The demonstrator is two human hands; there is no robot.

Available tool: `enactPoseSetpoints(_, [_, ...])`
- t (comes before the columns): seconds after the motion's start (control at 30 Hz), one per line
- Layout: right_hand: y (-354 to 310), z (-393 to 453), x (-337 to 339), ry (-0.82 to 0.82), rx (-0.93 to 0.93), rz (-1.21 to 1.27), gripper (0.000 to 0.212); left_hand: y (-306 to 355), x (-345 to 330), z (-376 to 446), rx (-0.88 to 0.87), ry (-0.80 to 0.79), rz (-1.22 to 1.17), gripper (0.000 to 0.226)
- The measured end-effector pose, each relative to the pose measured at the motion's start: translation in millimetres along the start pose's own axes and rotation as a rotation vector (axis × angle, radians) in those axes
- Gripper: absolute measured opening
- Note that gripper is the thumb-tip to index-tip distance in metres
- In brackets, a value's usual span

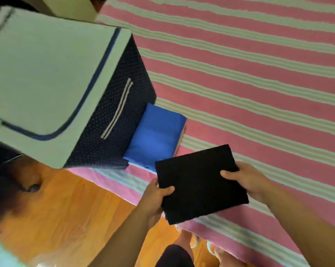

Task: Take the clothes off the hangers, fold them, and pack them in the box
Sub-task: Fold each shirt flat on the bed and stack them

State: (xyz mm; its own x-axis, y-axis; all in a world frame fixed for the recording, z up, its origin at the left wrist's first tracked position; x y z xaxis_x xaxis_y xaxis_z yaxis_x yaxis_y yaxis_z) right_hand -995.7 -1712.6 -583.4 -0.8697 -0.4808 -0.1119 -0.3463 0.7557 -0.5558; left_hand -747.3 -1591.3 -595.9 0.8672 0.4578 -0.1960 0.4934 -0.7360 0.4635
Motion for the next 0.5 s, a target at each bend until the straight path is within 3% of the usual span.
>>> enactPoseSetpoints(0.1, [-96, 37, -44, 0.047, 0.179, -0.4, 0.01, 31, 34, 1, -0.101, 0.037, -0.234, 0.042])
enactPoseSetpoints(0.17, [-160, 59, -74, 0.091, 0.313, -0.647, 0.012, 56, 47, 10, -0.202, 0.082, -0.353, 0.039])
enactPoseSetpoints(0.27, [-220, 99, -104, 0.194, 0.467, -0.89, 0.036, 75, 72, 42, -0.272, 0.214, -0.379, 0.029])
enactPoseSetpoints(0.33, [-225, 126, -112, 0.358, 0.519, -1.029, 0.057, 74, 92, 54, -0.209, 0.451, -0.166, 0.032])
enactPoseSetpoints(0.4, [-198, 148, -117, 0.427, 0.456, -0.987, 0.063, 73, 101, 49, -0.139, 0.703, 0.215, 0.038])
enactPoseSetpoints(0.43, [-178, 156, -120, 0.417, 0.398, -0.935, 0.065, 85, 92, 42, -0.24, 0.756, 0.439, 0.032])
enactPoseSetpoints(0.5, [-143, 160, -125, 0.392, 0.342, -0.928, 0.065, 119, 47, 31, -0.686, 0.696, 0.909, 0.026])
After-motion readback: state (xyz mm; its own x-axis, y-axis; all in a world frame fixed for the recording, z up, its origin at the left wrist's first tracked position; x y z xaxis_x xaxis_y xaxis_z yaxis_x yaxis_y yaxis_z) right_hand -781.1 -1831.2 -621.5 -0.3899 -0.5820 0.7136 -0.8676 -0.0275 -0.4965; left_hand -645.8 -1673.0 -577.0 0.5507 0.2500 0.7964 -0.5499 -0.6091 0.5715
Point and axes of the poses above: each hand's wrist, its own z-axis towards the middle knuckle, its own x-axis out of the back of the hand, y = z × x, the point moved 7 cm from there along z, towards the middle knuckle, and after that the axes turned 5 degrees about -y, right-handed, at the moved point
